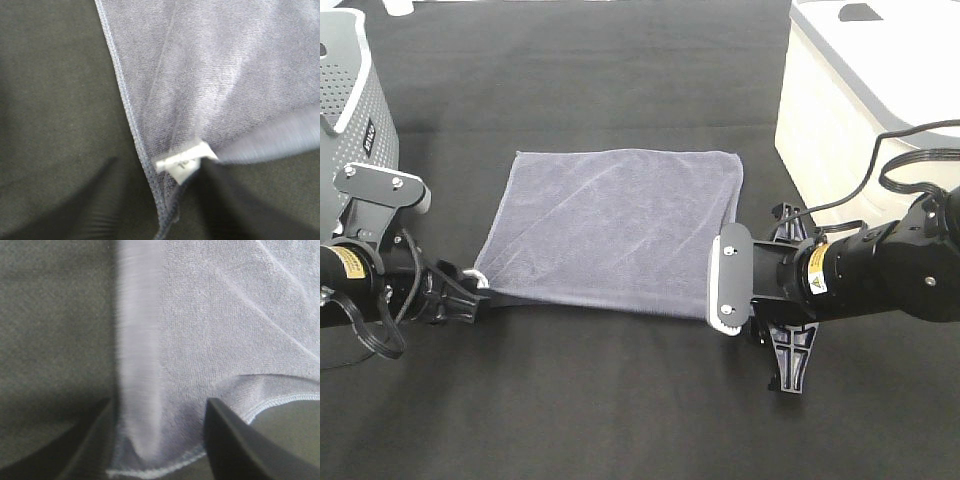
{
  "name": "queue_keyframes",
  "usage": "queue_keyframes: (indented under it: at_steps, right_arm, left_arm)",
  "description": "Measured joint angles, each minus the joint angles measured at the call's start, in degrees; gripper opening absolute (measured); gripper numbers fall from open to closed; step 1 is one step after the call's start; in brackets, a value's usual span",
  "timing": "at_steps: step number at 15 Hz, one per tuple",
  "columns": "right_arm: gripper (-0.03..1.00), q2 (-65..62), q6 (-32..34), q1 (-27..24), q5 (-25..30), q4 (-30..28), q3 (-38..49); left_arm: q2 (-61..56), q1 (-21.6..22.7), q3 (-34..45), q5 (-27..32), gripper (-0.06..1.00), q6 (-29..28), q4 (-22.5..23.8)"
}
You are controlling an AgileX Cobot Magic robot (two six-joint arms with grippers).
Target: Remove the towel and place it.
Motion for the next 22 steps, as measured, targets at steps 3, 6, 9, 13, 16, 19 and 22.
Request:
queue_keyframes:
  at_steps: [3,6,9,13,16,19,22]
  right_arm:
    - [0.59,-1.0,0.0,0.0,2.2,0.1,0.1]
    - [0.59,-6.0,0.0,0.0,6.1,0.1,0.1]
    - [0.59,-11.4,3.4,0.0,7.2,0.9,0.2]
    - [0.59,-18.4,6.6,0.0,7.3,3.8,-1.1]
    - [0.59,-20.9,7.8,0.0,7.7,12.9,-6.0]
    - [0.59,-20.9,7.8,0.0,10.8,24.2,-13.3]
    - [0.59,-20.6,8.0,-0.7,13.6,35.8,-22.1]
  left_arm:
    - [-0.3,0.0,0.0,3.4,0.77,-1.1,-0.1]
    - [-3.4,0.0,0.0,8.2,0.80,-1.5,-0.3]
    - [-8.2,0.0,-0.8,10.5,0.80,-2.4,-0.3]
    - [-11.5,0.0,-9.8,15.2,0.79,-2.6,-0.3]
    - [-11.5,0.5,-18.6,21.1,0.79,-2.6,0.4]
    - [-11.5,5.2,-27.9,27.5,0.79,-2.6,1.3]
    - [-11.2,11.0,-37.8,38.6,0.79,-2.6,2.5]
